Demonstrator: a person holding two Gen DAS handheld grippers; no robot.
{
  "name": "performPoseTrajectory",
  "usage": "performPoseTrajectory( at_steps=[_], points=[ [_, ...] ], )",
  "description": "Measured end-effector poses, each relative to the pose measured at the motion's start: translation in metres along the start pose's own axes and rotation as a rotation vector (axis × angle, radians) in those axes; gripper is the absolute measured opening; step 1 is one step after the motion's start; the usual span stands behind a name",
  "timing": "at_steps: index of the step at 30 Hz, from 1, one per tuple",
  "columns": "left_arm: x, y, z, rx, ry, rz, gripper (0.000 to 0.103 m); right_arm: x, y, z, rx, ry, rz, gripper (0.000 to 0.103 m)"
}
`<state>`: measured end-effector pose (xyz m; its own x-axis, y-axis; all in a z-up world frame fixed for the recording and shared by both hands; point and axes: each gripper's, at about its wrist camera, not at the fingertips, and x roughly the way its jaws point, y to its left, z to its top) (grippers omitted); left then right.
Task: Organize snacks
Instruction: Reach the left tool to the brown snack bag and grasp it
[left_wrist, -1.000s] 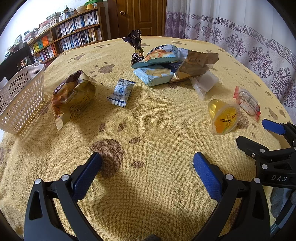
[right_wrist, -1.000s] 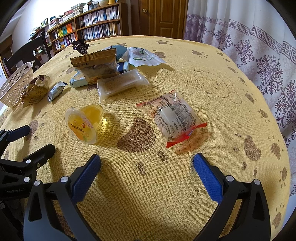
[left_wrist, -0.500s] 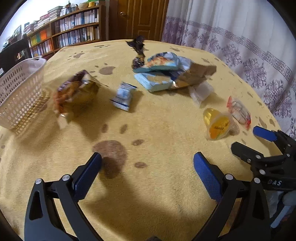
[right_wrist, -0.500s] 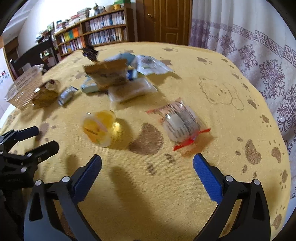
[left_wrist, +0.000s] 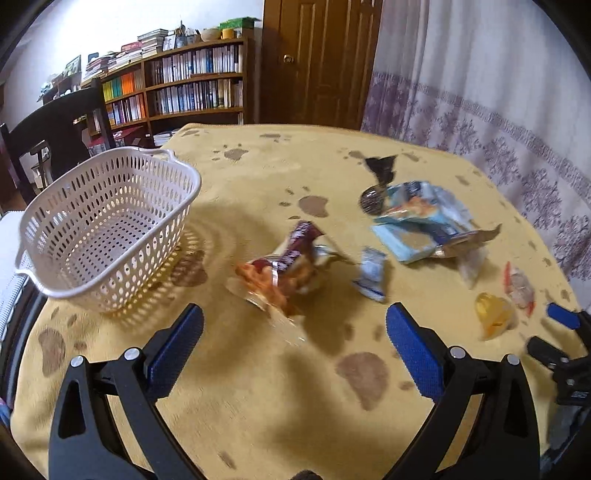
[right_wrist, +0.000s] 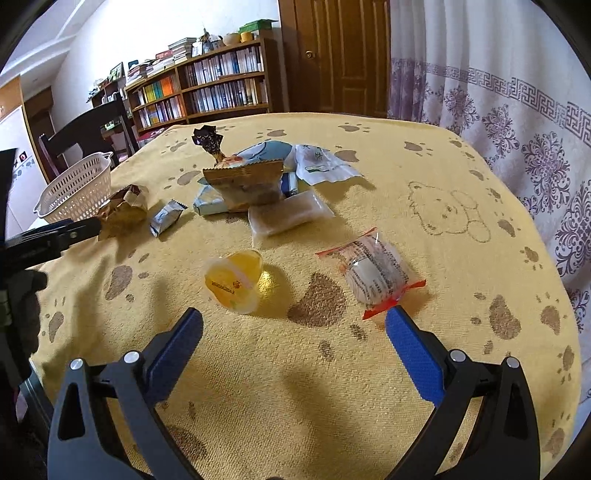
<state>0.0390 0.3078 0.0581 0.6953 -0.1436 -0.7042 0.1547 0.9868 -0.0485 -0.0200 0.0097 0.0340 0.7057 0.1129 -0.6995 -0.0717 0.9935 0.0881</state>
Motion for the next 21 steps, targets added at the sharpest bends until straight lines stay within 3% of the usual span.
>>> performPoseTrajectory(
  at_steps=[10, 16, 21],
  points=[
    [0.056, -0.008, 0.024, 0.075, 0.052, 0.034, 0.1, 0.006, 0.002, -0.004, -0.008, 0.019, 0.016, 0.098],
    [0.08, -0.002, 0.033, 0.046, 0.093, 0.053, 0.077, 0.011, 0.003, -0.006, -0.006, 0.033, 0.021, 0.098],
    [0.079, 0.003, 0.031, 0.013, 0.07, 0.046, 0.069, 0.014, 0.007, -0.008, -0.014, 0.041, 0.028, 0.098]
  ],
)
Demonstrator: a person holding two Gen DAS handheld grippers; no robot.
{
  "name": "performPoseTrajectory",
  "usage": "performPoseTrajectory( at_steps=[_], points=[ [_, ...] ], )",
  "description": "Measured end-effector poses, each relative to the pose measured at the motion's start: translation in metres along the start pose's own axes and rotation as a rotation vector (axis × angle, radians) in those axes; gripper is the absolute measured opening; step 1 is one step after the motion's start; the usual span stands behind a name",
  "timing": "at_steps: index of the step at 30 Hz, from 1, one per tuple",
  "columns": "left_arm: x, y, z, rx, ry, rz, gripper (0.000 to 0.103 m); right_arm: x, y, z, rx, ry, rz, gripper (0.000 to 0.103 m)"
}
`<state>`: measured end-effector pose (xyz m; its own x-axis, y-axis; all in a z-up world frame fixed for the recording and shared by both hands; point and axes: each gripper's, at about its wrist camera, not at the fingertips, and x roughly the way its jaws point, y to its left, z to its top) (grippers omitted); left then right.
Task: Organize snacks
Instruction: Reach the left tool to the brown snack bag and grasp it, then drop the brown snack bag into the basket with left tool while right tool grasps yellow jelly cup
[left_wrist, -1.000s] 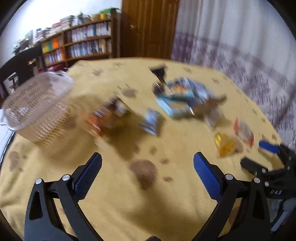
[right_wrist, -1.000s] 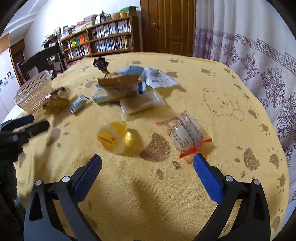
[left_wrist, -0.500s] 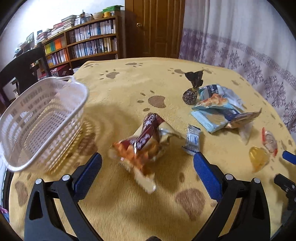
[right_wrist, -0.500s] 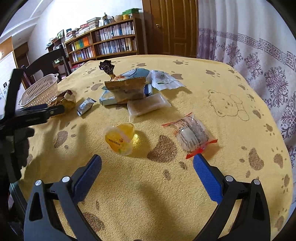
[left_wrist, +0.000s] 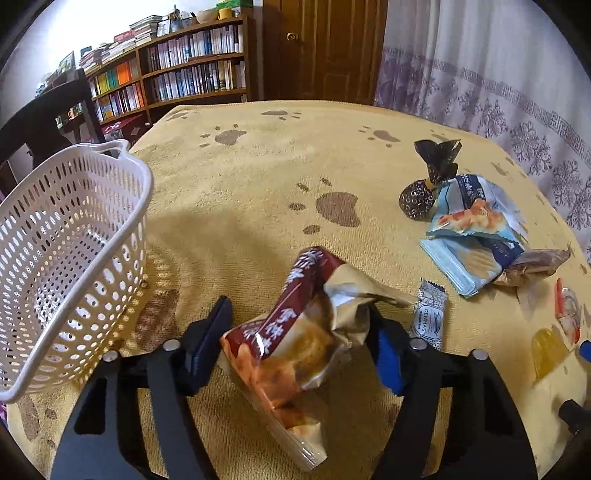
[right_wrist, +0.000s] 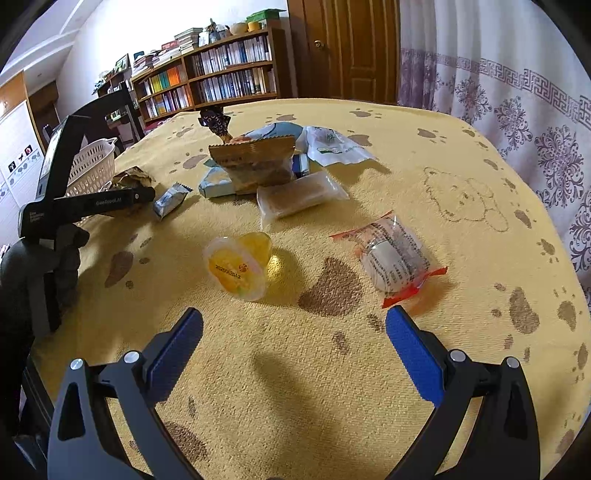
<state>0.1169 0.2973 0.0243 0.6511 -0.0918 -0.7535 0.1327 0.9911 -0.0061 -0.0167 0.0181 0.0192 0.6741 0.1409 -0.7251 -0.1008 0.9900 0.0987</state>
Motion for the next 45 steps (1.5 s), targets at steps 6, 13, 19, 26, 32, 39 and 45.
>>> performPoseTrajectory(
  at_steps=[6, 13, 19, 26, 32, 39, 45],
  points=[
    [-0.018, 0.005, -0.008, -0.024, -0.06, 0.009, 0.062, 0.003, 0.004, 0.002, -0.006, 0.009, 0.01, 0.098],
    [-0.044, 0.004, -0.012, -0.022, -0.129, -0.001, 0.061, 0.014, 0.014, 0.013, 0.011, 0.022, 0.029, 0.093],
    [-0.069, 0.009, -0.006, -0.037, -0.173, 0.005, 0.061, 0.03, 0.031, 0.027, 0.009, 0.047, 0.021, 0.076],
    [-0.096, 0.028, 0.006, -0.083, -0.222, 0.021, 0.061, 0.042, 0.04, 0.031, 0.012, 0.054, -0.054, 0.05],
    [-0.12, 0.057, 0.014, -0.141, -0.279, 0.048, 0.061, 0.041, 0.037, 0.029, 0.028, 0.036, -0.055, 0.046],
    [-0.132, 0.102, 0.023, -0.241, -0.318, 0.101, 0.061, 0.04, 0.039, 0.028, 0.019, 0.026, -0.067, 0.046],
    [-0.127, 0.138, 0.023, -0.334, -0.312, 0.169, 0.062, 0.041, 0.04, 0.027, 0.016, 0.027, -0.069, 0.046]
  ],
)
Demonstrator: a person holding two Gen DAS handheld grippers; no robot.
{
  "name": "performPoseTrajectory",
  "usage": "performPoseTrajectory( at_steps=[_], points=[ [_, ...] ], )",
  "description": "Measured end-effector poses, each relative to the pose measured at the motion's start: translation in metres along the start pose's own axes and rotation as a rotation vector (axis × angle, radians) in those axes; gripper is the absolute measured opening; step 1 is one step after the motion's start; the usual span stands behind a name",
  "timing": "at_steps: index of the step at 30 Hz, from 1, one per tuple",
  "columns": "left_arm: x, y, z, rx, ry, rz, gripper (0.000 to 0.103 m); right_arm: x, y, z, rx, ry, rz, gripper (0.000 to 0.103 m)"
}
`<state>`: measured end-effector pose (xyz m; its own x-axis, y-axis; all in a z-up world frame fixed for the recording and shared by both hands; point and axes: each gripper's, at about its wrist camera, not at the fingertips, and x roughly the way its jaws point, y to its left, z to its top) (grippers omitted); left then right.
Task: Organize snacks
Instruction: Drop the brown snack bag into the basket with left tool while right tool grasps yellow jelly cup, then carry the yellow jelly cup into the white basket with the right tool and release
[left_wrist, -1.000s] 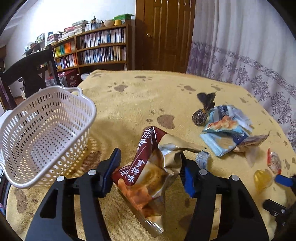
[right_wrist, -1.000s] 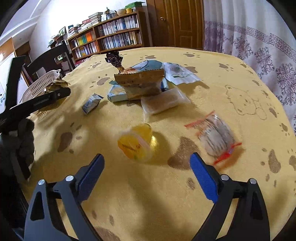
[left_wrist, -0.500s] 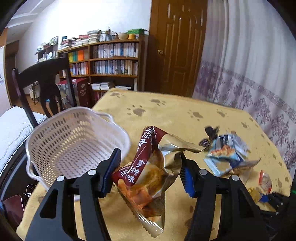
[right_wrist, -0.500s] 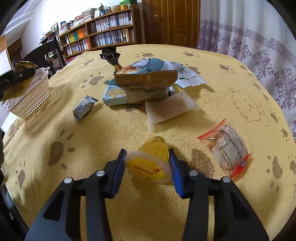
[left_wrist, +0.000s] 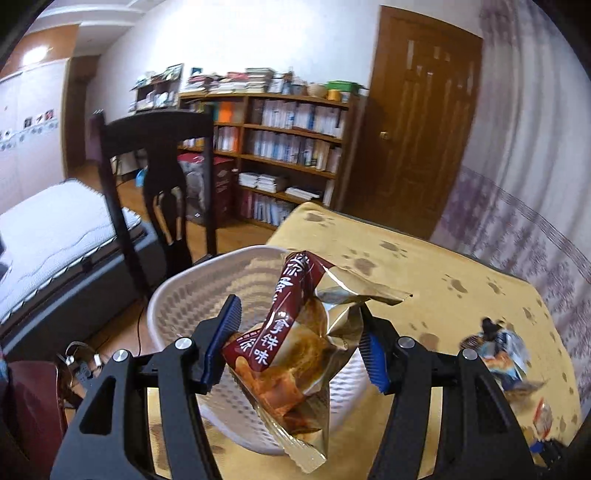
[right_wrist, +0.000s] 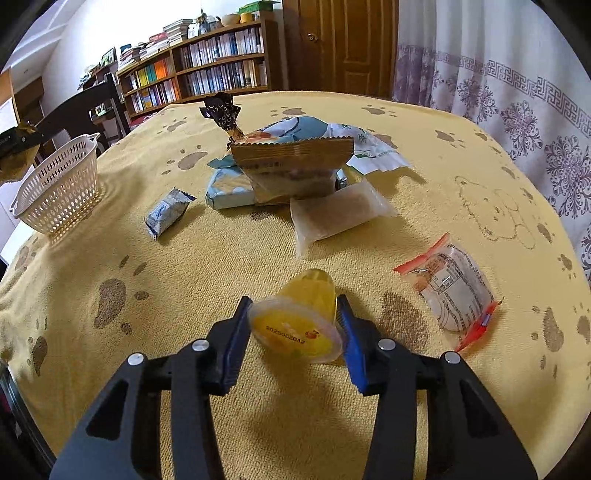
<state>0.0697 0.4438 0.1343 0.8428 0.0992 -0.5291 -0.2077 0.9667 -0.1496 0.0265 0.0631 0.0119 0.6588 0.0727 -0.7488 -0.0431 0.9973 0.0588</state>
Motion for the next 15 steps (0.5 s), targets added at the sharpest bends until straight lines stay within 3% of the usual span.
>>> performPoseTrajectory(
  at_steps=[3, 7, 15],
  points=[
    [0.003, 0.013, 0.001, -0.038, 0.002, 0.028, 0.066, 0.001, 0.0, -0.001, -0.001, 0.0, -0.001, 0.046],
    [0.001, 0.021, 0.004, -0.067, -0.011, 0.029, 0.08, 0.001, 0.0, -0.001, -0.002, 0.0, -0.001, 0.046],
    [-0.008, 0.024, 0.007, -0.063, -0.039, 0.043, 0.085, -0.001, 0.0, -0.001, 0.003, -0.006, 0.004, 0.045]
  ],
)
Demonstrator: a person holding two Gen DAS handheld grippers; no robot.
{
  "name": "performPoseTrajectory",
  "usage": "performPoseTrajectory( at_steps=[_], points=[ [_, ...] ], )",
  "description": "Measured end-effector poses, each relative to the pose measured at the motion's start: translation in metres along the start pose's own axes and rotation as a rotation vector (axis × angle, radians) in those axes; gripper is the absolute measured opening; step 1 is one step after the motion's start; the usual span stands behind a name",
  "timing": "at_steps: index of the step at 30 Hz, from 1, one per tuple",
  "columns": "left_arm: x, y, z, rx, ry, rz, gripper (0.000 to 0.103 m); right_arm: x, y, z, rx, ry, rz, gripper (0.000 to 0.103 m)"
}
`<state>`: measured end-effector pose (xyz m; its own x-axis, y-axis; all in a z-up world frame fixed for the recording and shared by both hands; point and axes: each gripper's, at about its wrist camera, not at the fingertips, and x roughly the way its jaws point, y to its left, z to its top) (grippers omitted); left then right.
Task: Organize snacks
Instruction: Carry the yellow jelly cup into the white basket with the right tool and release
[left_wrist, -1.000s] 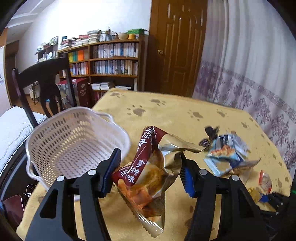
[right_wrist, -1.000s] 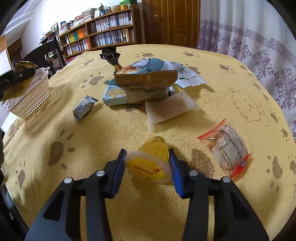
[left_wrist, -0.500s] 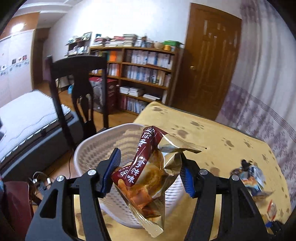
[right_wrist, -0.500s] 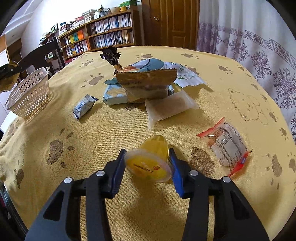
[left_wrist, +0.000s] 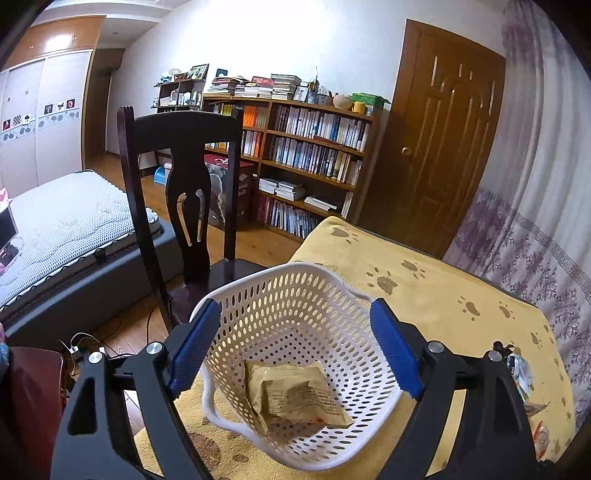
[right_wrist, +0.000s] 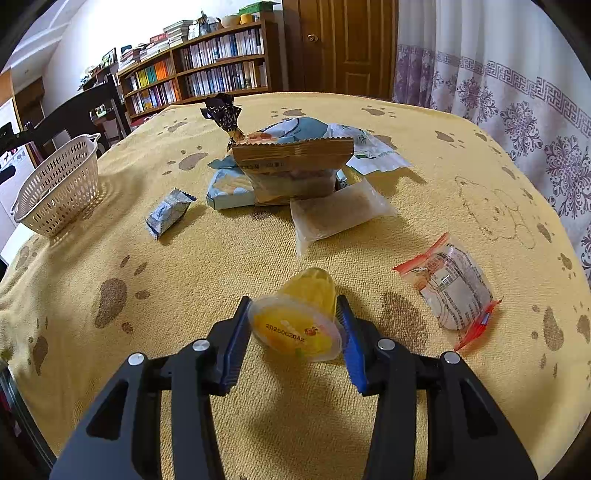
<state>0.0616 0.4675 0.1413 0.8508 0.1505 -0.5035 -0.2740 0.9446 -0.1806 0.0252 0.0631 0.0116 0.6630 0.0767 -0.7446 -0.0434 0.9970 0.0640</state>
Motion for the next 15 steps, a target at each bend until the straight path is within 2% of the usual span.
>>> performPoseTrajectory(
  at_steps=[15],
  points=[
    [-0.02, 0.0, 0.005, -0.006, -0.044, 0.002, 0.086, -0.025, 0.011, 0.002, -0.003, -0.069, 0.065, 0.045]
  ],
)
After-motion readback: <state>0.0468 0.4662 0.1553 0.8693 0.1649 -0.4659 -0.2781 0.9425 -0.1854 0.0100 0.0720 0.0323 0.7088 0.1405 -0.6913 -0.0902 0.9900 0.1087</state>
